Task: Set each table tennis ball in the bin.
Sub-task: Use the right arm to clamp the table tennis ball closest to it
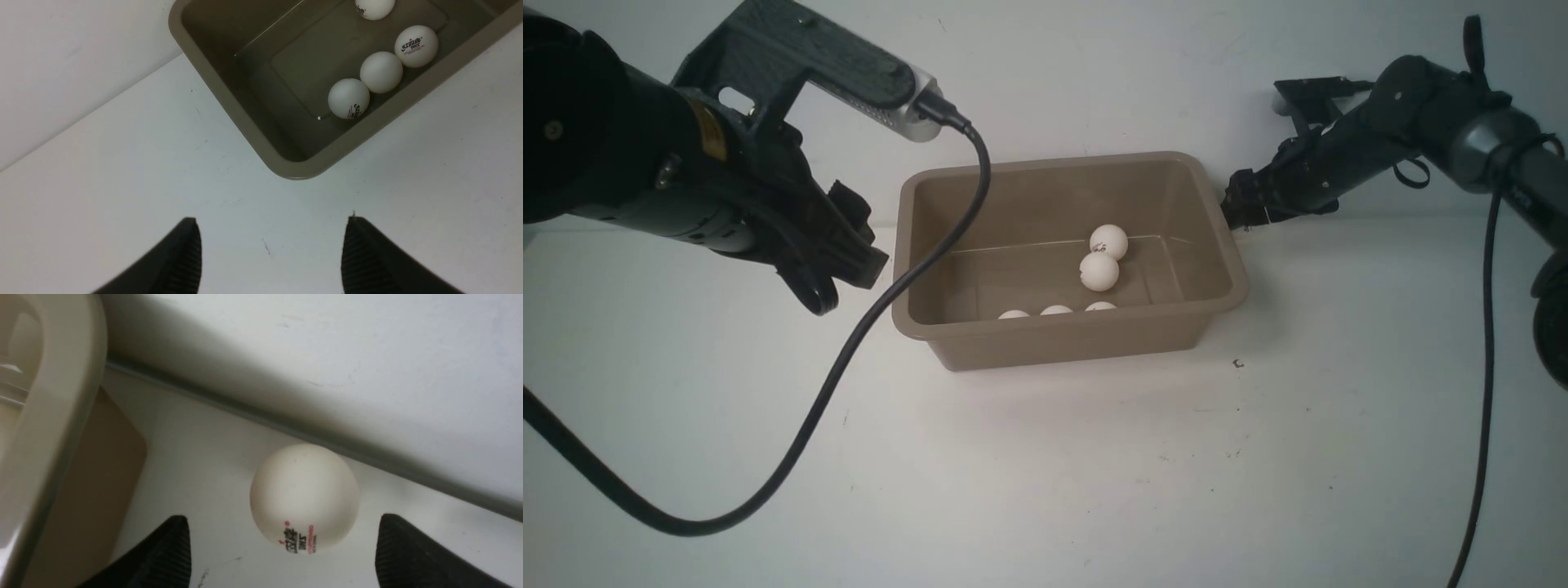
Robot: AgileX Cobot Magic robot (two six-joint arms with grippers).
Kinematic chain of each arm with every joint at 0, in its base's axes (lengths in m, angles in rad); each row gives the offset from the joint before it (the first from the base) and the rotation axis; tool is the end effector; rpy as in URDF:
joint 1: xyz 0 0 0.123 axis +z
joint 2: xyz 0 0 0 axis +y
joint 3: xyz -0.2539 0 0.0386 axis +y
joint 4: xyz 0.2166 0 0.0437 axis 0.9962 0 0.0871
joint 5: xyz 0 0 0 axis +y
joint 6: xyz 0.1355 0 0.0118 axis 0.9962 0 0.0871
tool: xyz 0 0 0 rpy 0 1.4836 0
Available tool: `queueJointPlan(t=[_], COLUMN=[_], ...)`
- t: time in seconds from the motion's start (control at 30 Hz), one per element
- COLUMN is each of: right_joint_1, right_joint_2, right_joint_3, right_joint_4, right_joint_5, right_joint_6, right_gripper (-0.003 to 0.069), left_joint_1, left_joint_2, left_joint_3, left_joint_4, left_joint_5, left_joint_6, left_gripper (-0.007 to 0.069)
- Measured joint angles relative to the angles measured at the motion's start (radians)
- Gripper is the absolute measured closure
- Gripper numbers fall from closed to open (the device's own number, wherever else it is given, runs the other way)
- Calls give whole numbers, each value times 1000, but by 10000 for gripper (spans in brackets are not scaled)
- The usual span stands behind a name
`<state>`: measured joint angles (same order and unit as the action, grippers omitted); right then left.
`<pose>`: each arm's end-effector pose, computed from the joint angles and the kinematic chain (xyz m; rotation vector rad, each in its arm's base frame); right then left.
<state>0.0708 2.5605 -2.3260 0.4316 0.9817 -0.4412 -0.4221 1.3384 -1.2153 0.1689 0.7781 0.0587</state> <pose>0.5092 0.0836 0.1096 -0.4547 2.5673 0.4280 0.2737 -0.1053 0.2982 0.6484 2.2801 0.0241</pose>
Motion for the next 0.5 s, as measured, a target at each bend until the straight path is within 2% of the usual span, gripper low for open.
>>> queueJointPlan(t=[0.5], right_joint_1=[-38], right_joint_2=[-38], right_joint_3=[1], right_joint_4=[-47], right_joint_5=[-8], right_joint_6=[51], right_gripper=[111], left_joint_1=[0], left_joint_2=[0], left_joint_3=[0], left_joint_4=[3], left_joint_5=[0], left_joint_6=[0], left_gripper=[209])
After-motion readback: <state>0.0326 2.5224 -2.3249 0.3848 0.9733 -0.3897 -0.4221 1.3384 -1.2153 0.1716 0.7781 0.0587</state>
